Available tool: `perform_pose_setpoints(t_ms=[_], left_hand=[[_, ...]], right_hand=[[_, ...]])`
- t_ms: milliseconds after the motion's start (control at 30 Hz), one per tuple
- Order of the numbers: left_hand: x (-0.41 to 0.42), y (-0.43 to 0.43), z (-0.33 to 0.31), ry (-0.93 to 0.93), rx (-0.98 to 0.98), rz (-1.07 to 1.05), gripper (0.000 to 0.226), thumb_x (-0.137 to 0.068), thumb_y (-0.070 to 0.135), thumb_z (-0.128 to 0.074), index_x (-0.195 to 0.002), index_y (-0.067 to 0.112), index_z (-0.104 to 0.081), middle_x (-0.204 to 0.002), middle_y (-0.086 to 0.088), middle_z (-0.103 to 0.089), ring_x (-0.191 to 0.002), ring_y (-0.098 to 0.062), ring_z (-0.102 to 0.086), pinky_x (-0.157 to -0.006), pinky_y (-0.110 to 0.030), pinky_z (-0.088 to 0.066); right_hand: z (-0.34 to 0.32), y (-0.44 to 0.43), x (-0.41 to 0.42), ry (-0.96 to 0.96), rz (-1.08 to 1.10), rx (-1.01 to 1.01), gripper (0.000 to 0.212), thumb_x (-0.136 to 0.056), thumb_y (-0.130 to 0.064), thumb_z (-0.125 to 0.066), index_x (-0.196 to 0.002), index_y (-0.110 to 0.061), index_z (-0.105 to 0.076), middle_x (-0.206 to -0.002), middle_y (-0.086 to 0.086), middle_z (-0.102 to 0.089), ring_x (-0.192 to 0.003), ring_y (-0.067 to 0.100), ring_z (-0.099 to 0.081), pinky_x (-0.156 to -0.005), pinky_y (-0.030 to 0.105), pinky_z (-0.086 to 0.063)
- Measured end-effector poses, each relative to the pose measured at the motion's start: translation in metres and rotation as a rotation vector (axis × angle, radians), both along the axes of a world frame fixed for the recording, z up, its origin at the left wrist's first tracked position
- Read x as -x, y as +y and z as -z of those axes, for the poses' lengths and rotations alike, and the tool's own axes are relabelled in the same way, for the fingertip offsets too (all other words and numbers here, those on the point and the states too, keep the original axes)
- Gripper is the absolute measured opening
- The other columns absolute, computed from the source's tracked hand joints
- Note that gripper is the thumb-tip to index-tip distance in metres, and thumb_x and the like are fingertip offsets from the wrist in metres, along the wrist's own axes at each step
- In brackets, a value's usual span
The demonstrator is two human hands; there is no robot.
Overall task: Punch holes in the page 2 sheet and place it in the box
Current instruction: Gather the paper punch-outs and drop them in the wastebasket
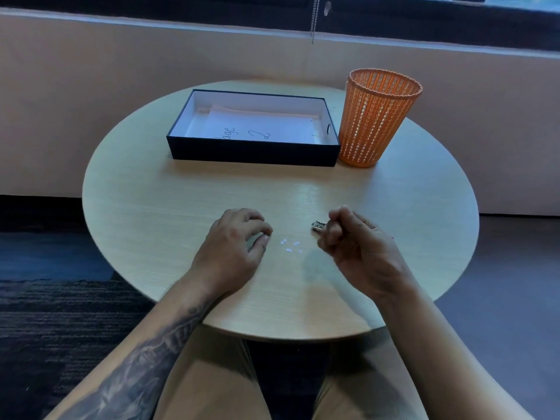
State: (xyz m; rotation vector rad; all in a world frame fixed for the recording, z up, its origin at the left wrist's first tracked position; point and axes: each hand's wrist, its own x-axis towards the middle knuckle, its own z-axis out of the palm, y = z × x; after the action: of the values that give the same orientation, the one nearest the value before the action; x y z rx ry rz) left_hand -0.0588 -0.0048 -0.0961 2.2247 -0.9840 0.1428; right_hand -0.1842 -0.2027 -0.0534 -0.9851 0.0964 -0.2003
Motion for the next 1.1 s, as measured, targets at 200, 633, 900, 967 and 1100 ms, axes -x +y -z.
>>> perform_pose_setpoints(t_ms=[200, 633, 900, 967, 1100], left_hand=[[0.000, 0.001, 0.002, -0.004, 0.002, 0.006, 0.020, -0.090, 0.034, -0.058, -0.101, 0.033, -0.074, -0.114, 0.013, -0.061, -0.115, -0.009, -0.049, -0.101, -0.042, -0.042], [0.002, 0.002, -0.001, -0.045, -0.036, 0.095, 0.021, -0.094, 0.028, -0.055, -0.108, 0.027, -0.071, -0.118, 0.014, -0.061, -0.119, -0.009, -0.049, -0.101, -0.042, -0.044], [0.003, 0.001, -0.002, -0.057, -0.077, 0.143, 0.028, -0.097, 0.025, -0.053, -0.121, 0.028, -0.068, -0.128, 0.011, -0.059, -0.125, -0.010, -0.046, -0.106, -0.038, -0.039], [0.002, 0.000, -0.001, -0.068, -0.095, 0.134, 0.028, -0.097, 0.025, -0.052, -0.121, 0.027, -0.067, -0.129, 0.011, -0.058, -0.126, -0.010, -0.045, -0.107, -0.040, -0.039], [0.003, 0.002, -0.005, -0.084, -0.187, 0.198, 0.030, -0.100, 0.036, -0.046, -0.125, 0.038, -0.063, -0.136, 0.013, -0.052, -0.134, -0.007, -0.035, -0.111, -0.034, -0.028]], right_hand=[[0.003, 0.006, 0.001, 0.062, -0.088, -0.235, 0.025, -0.097, -0.024, -0.049, -0.081, -0.015, -0.066, -0.059, -0.005, -0.049, -0.060, 0.011, -0.046, -0.061, 0.024, -0.044], [0.033, 0.015, 0.004, 0.052, 0.283, 1.489, 0.010, -0.085, -0.016, -0.063, -0.088, -0.022, -0.071, -0.086, -0.012, -0.059, -0.078, 0.009, -0.060, -0.072, 0.033, -0.050], [0.032, 0.015, 0.003, 0.066, 0.294, 1.489, 0.030, -0.088, -0.015, -0.053, -0.108, -0.022, -0.074, -0.097, -0.011, -0.063, -0.090, 0.009, -0.062, -0.079, 0.033, -0.051], [0.032, 0.016, 0.001, 0.066, 0.289, 1.515, 0.028, -0.088, -0.015, -0.051, -0.105, -0.020, -0.073, -0.096, -0.008, -0.063, -0.089, 0.011, -0.061, -0.079, 0.035, -0.051], [0.032, 0.016, -0.001, 0.038, 0.256, 1.547, 0.031, -0.088, -0.012, -0.052, -0.105, -0.024, -0.075, -0.092, -0.006, -0.061, -0.085, 0.015, -0.060, -0.076, 0.037, -0.050]])
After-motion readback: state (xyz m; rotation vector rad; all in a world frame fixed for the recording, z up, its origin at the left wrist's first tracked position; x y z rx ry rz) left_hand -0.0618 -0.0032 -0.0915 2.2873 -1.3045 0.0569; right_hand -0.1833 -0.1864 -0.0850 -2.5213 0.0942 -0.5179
